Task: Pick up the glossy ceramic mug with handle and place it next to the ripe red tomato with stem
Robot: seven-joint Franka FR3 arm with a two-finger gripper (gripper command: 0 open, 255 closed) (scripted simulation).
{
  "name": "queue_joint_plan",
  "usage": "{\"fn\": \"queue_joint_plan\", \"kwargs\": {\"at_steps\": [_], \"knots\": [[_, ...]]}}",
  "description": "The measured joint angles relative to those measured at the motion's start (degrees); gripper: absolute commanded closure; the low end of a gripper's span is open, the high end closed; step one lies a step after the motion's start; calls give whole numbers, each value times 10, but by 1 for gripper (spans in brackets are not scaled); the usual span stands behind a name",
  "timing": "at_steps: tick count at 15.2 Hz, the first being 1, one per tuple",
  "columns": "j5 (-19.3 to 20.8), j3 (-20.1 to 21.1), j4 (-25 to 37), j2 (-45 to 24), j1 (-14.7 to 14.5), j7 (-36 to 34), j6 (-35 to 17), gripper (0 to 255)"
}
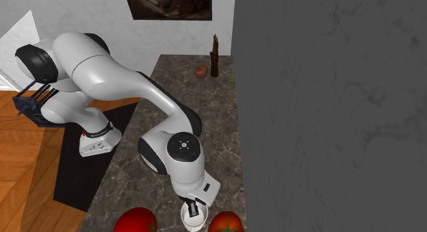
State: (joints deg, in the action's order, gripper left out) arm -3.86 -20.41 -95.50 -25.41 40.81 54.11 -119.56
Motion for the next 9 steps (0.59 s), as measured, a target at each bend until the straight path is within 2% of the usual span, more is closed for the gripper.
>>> {"fn": "queue_joint_plan", "kwargs": {"at_steps": [3,4,9], "knots": [[0,0,0,0,0,0,0,255],[0,0,0,0,0,0,0,0],[0,0,0,0,0,0,0,0]]}}
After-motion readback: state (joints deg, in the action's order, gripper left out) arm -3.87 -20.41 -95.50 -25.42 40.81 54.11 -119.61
